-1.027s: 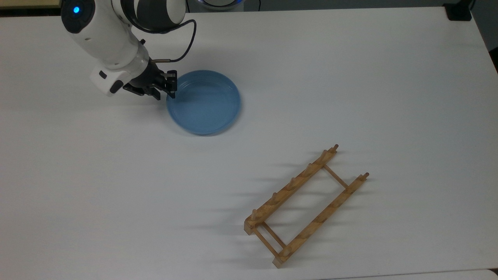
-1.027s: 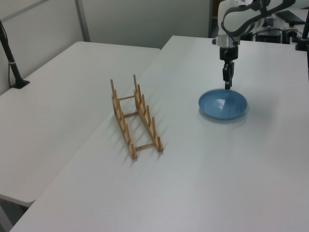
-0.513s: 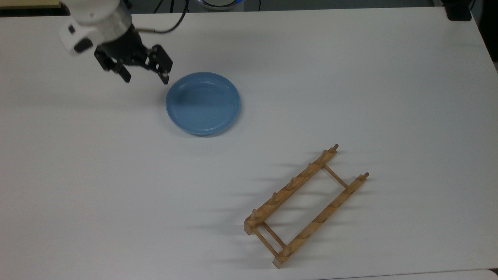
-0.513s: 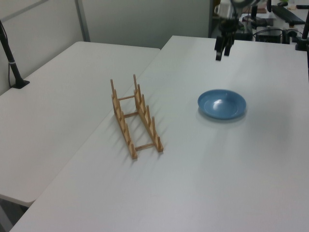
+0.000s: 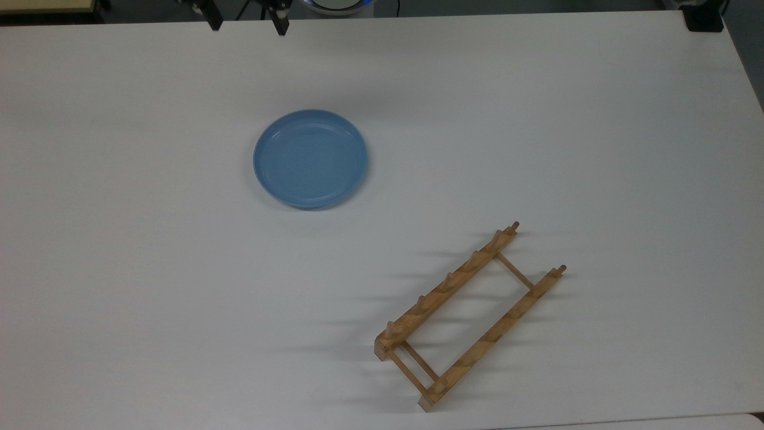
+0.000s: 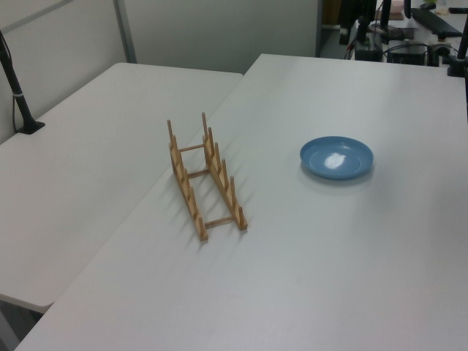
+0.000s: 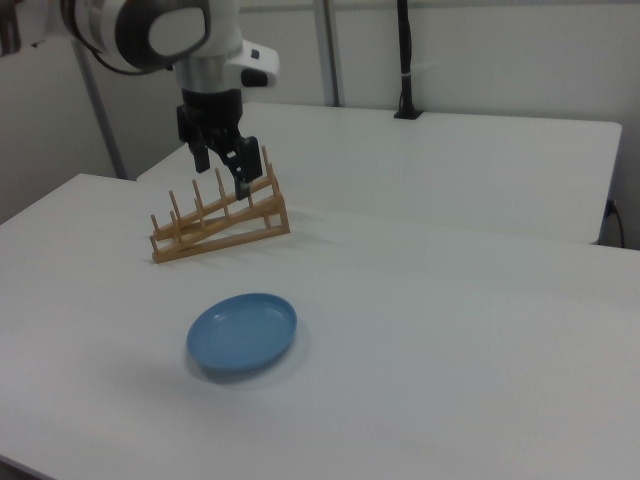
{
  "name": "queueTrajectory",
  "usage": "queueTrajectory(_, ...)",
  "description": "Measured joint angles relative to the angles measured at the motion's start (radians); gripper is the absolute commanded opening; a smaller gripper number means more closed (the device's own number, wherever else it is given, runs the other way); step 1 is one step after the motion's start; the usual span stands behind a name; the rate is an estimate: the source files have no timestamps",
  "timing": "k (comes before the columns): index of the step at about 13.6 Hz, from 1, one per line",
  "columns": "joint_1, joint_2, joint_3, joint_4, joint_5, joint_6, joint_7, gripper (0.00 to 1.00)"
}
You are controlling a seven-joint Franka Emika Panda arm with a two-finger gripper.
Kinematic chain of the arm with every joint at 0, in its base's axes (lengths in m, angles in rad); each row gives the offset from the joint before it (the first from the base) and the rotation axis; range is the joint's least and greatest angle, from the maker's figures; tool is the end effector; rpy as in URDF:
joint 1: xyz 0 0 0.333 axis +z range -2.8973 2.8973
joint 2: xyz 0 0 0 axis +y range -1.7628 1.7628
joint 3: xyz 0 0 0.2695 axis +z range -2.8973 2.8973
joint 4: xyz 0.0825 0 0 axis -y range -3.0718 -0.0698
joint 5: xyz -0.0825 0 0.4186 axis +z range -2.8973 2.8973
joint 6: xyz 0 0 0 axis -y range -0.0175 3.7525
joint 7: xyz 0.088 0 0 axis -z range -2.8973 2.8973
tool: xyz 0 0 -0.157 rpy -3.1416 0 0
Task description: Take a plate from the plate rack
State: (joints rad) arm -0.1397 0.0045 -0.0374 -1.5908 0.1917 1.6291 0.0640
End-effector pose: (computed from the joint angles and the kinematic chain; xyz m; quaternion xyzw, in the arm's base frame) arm 0.5933 -0.0768 0.5232 -0.9876 0.1236 -0.0222 0.0944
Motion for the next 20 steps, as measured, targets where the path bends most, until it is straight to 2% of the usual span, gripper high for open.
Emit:
queueTrajectory(2, 0.072, -0.026, -0.062, 0.013, 0.000, -0.019, 0.030, 1.00)
queueTrajectory(3, 0.131, -0.043, -0.116, 0.014, 0.000, -0.025, 0.040, 1.00)
queueTrajectory(5, 0.180, -0.058, -0.158, 0.014, -0.017, -0.025, 0.035, 1.00)
queueTrajectory(8, 0.187, -0.054, -0.160, 0.014, -0.086, 0.023, -0.140, 1.00)
queueTrajectory(11, 0.188, -0.050, -0.155, 0.013, -0.126, 0.044, -0.202, 1.00)
queueTrajectory(16, 0.194, -0.041, -0.095, 0.003, -0.207, 0.044, -0.185, 1.00)
queueTrajectory(20, 0.194, -0.039, -0.069, 0.003, -0.212, 0.036, -0.063, 1.00)
